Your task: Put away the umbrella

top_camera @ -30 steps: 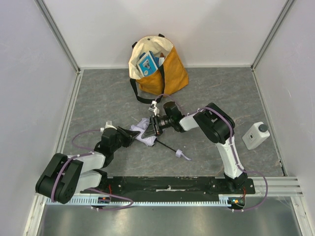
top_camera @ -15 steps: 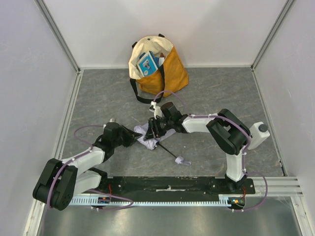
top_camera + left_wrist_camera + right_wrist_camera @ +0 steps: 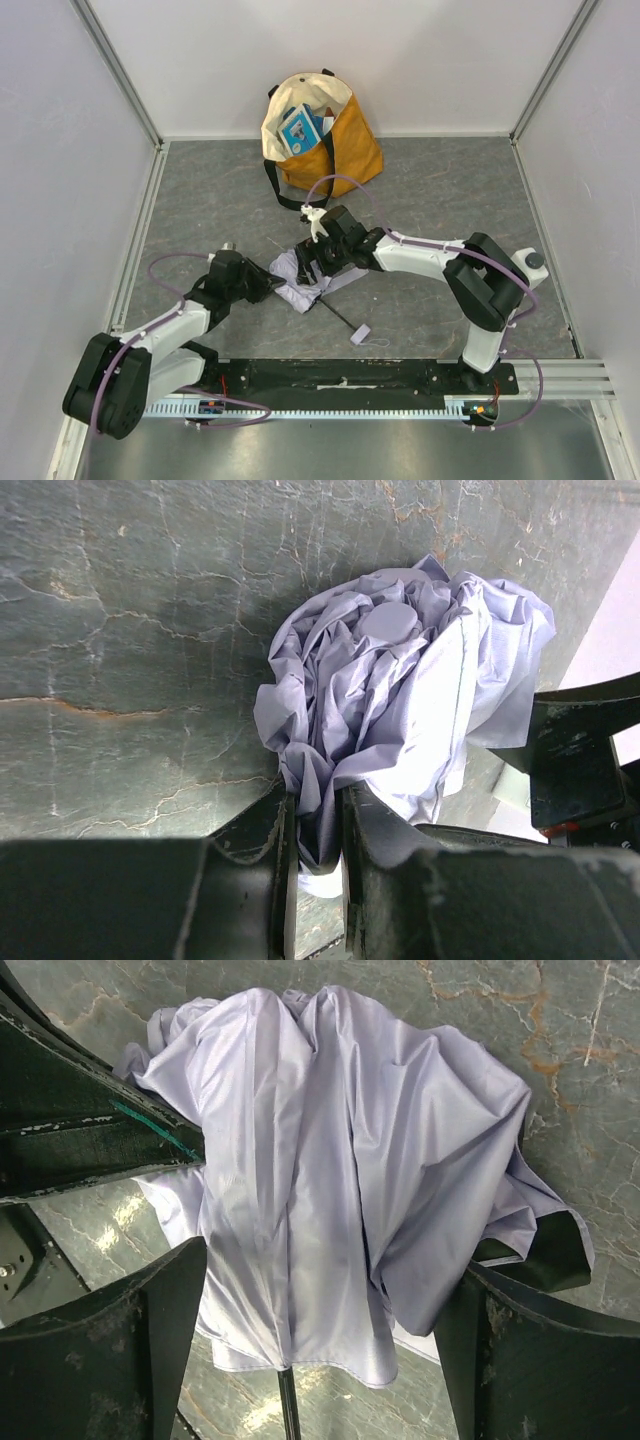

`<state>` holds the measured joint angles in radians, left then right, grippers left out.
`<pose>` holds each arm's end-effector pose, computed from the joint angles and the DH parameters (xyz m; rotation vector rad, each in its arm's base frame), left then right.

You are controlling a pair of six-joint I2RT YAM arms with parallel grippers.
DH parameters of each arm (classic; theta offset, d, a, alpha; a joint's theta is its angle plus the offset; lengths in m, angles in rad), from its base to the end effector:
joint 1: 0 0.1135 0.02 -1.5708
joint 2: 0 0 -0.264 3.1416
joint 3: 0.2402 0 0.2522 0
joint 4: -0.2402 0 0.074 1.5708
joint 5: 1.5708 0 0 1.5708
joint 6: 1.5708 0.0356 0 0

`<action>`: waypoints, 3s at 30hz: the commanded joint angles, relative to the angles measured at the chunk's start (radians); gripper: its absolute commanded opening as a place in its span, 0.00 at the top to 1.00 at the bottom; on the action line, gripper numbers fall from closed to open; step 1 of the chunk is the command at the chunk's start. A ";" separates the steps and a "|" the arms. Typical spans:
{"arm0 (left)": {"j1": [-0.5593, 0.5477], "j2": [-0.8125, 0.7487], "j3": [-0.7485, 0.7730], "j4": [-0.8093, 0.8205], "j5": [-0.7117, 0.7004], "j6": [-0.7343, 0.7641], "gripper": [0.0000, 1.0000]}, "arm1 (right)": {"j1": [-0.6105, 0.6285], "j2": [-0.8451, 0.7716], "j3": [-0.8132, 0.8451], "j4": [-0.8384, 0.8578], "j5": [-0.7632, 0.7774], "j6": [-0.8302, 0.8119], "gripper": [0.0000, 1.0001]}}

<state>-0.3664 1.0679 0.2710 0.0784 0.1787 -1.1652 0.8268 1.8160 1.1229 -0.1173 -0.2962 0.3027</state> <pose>0.1741 -0.0736 0.1398 -0.8720 2.3255 -0.9411 0.2533 0.2905 0.1810 -0.7973 2.3931 0.8559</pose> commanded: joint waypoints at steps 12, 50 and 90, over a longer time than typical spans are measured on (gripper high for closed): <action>0.000 -0.054 -0.088 0.026 -0.028 0.061 0.98 | 0.048 0.086 -0.020 0.157 -0.081 0.107 0.24; -0.002 -0.040 -0.162 0.441 0.053 0.024 0.05 | -0.029 0.141 -0.143 0.691 -0.630 0.549 1.00; -0.005 0.009 -0.194 0.620 0.021 0.030 0.98 | 0.040 0.160 -0.075 0.130 -0.344 0.215 0.54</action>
<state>-0.3717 1.1141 0.0242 0.6579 0.2127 -1.1973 0.8574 2.0232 1.0317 0.4530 -0.8524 0.7990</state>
